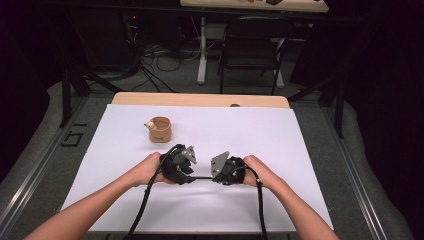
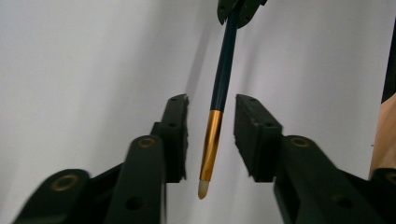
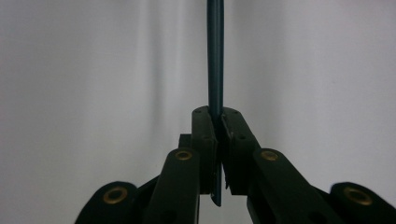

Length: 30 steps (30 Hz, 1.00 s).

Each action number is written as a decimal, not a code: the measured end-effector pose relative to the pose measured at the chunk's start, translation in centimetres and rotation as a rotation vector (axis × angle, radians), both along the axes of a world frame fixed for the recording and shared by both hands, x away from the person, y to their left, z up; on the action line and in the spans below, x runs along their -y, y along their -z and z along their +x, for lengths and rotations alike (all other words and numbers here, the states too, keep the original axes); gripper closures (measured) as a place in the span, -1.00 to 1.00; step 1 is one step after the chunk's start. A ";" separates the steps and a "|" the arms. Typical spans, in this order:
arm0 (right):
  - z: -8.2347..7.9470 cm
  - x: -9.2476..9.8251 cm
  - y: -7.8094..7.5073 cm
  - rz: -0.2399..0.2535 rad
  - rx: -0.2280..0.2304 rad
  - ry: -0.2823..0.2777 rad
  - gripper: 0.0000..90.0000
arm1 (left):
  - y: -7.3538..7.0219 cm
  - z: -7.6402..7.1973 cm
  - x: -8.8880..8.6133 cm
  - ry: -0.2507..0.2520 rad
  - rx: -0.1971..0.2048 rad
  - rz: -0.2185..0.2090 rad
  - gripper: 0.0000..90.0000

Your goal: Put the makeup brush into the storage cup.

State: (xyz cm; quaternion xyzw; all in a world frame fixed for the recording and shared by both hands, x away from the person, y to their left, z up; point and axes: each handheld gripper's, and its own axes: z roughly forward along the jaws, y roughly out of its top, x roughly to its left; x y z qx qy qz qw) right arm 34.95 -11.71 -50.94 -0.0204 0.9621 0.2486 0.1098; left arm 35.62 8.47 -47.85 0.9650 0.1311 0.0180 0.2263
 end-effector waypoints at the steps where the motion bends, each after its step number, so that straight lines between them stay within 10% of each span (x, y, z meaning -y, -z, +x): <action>1: 0.0 0.0 0.0 0.002 0.004 0.002 0.89 | 0.0 0.0 -0.1 -0.009 0.005 -0.003 0.22; 12: -0.1 1.0 0.1 0.059 0.002 0.082 0.89 | -0.2 0.3 -1.2 -0.097 0.035 -0.053 -0.56; 30: -0.4 1.9 0.6 0.151 -0.018 0.176 0.89 | 0.6 -0.7 -2.9 -0.172 0.115 -0.098 -0.86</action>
